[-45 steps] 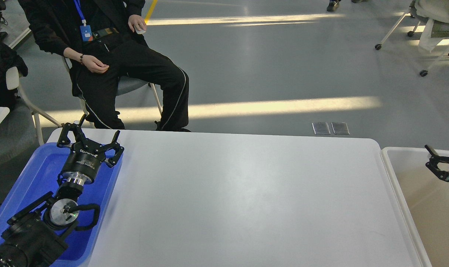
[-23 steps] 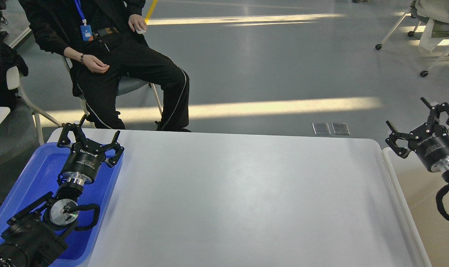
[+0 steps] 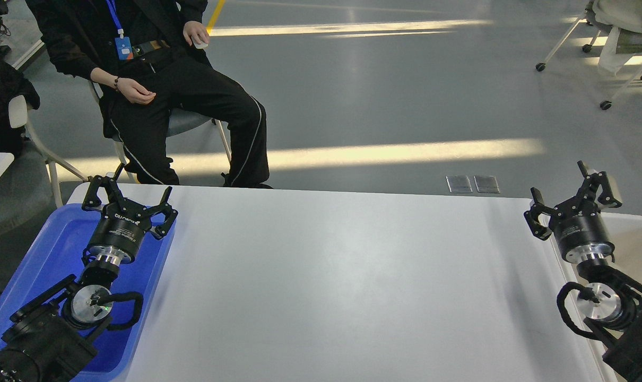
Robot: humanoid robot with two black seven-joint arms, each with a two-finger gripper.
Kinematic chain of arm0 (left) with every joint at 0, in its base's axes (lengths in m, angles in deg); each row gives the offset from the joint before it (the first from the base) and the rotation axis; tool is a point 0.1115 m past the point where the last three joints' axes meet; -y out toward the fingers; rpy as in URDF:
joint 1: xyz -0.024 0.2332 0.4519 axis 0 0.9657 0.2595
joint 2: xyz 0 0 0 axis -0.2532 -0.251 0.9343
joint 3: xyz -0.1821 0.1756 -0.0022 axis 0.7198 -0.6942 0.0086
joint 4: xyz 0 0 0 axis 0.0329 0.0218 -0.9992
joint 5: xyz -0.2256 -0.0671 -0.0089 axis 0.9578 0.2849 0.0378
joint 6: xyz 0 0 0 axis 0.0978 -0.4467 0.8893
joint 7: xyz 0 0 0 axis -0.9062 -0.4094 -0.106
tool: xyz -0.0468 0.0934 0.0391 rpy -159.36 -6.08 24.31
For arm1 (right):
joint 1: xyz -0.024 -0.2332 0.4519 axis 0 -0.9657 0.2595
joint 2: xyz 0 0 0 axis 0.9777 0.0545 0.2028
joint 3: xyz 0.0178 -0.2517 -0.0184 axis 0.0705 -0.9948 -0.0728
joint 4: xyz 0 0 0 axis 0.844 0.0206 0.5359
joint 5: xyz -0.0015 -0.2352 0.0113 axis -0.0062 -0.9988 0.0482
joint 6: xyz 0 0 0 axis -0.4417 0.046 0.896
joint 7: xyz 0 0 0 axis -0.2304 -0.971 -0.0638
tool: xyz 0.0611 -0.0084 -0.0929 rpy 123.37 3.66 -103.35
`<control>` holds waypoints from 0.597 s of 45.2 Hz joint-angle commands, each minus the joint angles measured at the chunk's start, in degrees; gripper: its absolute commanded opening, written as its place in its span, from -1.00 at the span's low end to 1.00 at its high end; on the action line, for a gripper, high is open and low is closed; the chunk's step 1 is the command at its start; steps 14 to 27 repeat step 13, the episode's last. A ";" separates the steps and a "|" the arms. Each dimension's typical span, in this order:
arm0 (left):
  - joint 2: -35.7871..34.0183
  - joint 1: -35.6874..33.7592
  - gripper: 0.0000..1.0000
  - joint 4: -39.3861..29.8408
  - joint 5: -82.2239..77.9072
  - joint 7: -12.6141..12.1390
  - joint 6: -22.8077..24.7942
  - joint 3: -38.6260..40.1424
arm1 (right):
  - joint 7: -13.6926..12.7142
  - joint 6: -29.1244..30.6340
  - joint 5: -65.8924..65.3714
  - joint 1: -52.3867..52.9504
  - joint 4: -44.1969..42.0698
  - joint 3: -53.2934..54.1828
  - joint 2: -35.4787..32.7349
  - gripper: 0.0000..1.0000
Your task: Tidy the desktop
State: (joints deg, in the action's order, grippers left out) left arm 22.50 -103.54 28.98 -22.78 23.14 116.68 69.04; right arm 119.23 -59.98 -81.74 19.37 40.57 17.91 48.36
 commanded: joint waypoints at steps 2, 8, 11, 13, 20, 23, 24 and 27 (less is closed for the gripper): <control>0.00 0.00 1.00 0.00 0.00 0.02 -0.01 0.00 | 1.75 -0.41 -1.86 -0.21 -0.80 -1.69 1.62 1.00; 0.00 0.00 1.00 0.00 0.00 0.02 -0.01 0.00 | 1.84 -0.50 -1.86 -0.12 -1.15 -1.95 1.62 1.00; 0.00 0.00 1.00 0.00 0.00 -0.06 -0.01 0.00 | 1.84 -0.50 -1.86 -0.12 -1.15 -1.95 1.62 1.00; 0.00 0.00 1.00 0.00 0.00 0.02 -0.01 0.00 | 1.84 -0.50 -1.86 -0.12 -1.15 -2.04 1.62 1.00; 0.00 0.00 1.00 0.00 0.00 0.02 -0.01 0.00 | 1.84 -0.50 -1.86 -0.12 -1.15 -2.04 1.62 1.00; 0.00 0.00 1.00 0.00 0.00 0.02 -0.01 0.00 | 1.84 -0.50 -1.86 -0.12 -1.15 -2.04 1.62 1.00; 0.00 0.00 1.00 0.00 0.00 0.02 -0.01 0.00 | 1.84 -0.50 -1.86 -0.12 -1.15 -2.04 1.62 1.00; 0.00 0.00 1.00 0.00 0.00 0.02 -0.01 0.00 | 1.84 -0.50 -1.86 -0.12 -1.15 -2.04 1.62 1.00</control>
